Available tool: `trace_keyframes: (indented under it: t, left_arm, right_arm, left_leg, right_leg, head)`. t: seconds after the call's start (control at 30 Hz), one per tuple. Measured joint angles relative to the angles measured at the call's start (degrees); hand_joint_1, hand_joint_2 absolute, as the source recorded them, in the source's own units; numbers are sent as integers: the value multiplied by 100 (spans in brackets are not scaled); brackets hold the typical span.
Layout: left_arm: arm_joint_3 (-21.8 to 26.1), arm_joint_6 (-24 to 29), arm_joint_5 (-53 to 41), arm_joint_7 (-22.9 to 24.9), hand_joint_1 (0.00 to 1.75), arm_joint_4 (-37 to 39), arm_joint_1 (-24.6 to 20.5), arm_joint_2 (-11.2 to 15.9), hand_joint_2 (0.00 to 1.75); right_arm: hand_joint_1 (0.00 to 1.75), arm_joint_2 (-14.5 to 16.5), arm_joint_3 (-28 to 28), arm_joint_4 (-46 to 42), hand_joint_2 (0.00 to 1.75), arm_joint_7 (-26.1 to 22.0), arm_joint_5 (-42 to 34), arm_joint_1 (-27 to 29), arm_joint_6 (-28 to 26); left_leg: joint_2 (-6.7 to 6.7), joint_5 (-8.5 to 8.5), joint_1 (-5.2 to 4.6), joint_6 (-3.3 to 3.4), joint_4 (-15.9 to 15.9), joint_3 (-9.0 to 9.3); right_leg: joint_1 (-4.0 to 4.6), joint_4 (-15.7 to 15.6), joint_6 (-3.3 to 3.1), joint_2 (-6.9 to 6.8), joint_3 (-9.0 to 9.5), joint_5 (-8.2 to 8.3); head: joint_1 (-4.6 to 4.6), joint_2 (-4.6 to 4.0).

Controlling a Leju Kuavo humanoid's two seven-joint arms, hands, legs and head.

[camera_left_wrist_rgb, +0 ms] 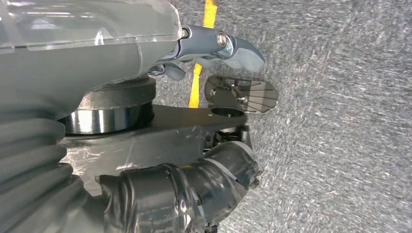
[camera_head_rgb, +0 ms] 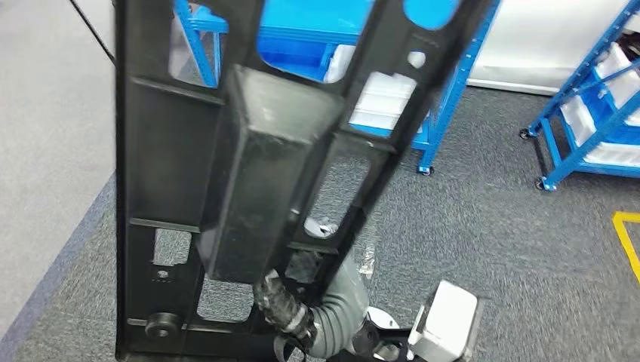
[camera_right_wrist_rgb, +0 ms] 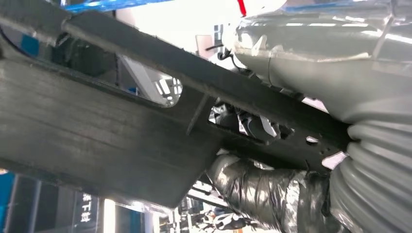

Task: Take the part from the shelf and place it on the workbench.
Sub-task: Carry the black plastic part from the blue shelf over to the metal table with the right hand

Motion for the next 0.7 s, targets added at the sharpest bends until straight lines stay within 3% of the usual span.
trace_keyframes:
  t: [0.07,0.1,0.17,0.2,0.23,0.27,0.33,0.37,0.4,0.43,0.5,0.53,0.6,0.63,0.7]
  left_arm:
    - [8,-11,-10,88,0,0,13,-1,175]
    - [9,-15,-19,139,0,0,20,-3,175]
    - [10,-5,-33,220,0,0,34,-14,175]
    - [10,1,-42,258,0,0,36,-21,175]
    - [10,6,-52,294,0,0,35,-27,175]
    - [10,6,-63,336,0,0,32,-33,175]
    - [10,-3,-84,426,0,0,31,-41,175]
    - [10,-14,-98,468,0,0,33,-45,175]
    - [10,-31,-114,504,0,0,33,-48,175]
    - [10,-54,-131,531,0,0,27,-50,175]
    - [10,-96,-152,558,0,-1,1,-57,175]
    - [10,-108,-157,564,0,-2,-9,-61,175]
    - [10,-125,-158,565,0,-2,0,-70,175]
    - [10,-138,-157,563,0,-2,13,-76,175]
    - [10,-186,-157,549,0,-2,31,-90,175]
  right_arm:
    - [166,28,1,69,175,5,-1,-8,-101]
    - [166,38,1,106,175,5,-10,-8,-132]
    - [166,57,1,167,175,1,-48,-9,-151]
    - [166,66,1,189,175,-2,-73,-9,-150]
    - [166,74,1,212,175,-5,-97,-10,-148]
    - [166,79,1,238,175,-8,-121,-10,-145]
    - [166,84,1,302,175,-8,-158,-9,-143]
    - [166,84,1,331,175,-8,-167,-8,-145]
    - [166,86,1,352,175,-7,-169,-7,-153]
    - [166,87,-1,367,175,-5,-165,-7,-168]
    - [166,89,-4,386,175,2,-144,-6,-202]
    - [166,87,-5,396,175,7,-131,-7,-218]
    - [166,83,-7,420,175,22,-103,-7,-243]
    - [166,78,-7,429,175,37,-83,-8,-261]
    - [166,58,-8,442,175,87,-33,-5,-305]
  left_leg:
    - [-5,64,29,-64,-1,-34]
    - [-9,-28,44,-88,47,-79]
    - [-14,-551,58,-118,447,-237]
    - [-16,-855,57,-122,775,-319]
    - [-17,-1053,57,-121,1124,-375]
    - [-18,-1099,56,-115,1406,-386]
    - [-13,-840,45,-84,1555,-215]
    - [7,-685,31,-62,1361,7]
    - [82,-668,4,-36,997,319]
    - [170,-761,-35,-7,521,676]
    - [283,-1021,-105,69,-128,1097]
    - [256,-1044,-127,113,-257,1150]
    - [162,-917,-111,193,-319,1124]
    - [125,-845,-95,228,-354,1108]
    - [64,-723,-75,279,-382,1030]
  right_leg:
    - [12,7,-101,-7,-112,89]
    - [15,10,-152,-14,-168,159]
    - [10,-4,-235,-23,-335,311]
    - [19,-7,-258,-27,-426,389]
    - [32,-10,-276,-40,-528,465]
    - [48,-10,-286,-60,-625,541]
    - [71,-9,-290,-116,-814,680]
    - [74,-8,-282,-144,-902,747]
    - [74,-7,-268,-175,-968,810]
    - [73,-5,-246,-211,-1012,864]
    - [66,-30,-181,-311,-1000,945]
    - [61,-57,-145,-368,-975,983]
    - [50,-75,-70,-386,-954,1010]
    - [49,24,-38,-324,-992,913]
    - [44,572,3,-141,-1200,480]
  head:
    - [1,0]
    - [2,0]
    - [-22,0]
    - [-34,0]
    - [-42,0]
    - [-42,0]
    - [-41,0]
    - [-41,0]
    - [-43,0]
    - [-41,0]
    - [-49,0]
    - [-58,0]
    - [-72,0]
    - [-65,0]
    - [-52,0]
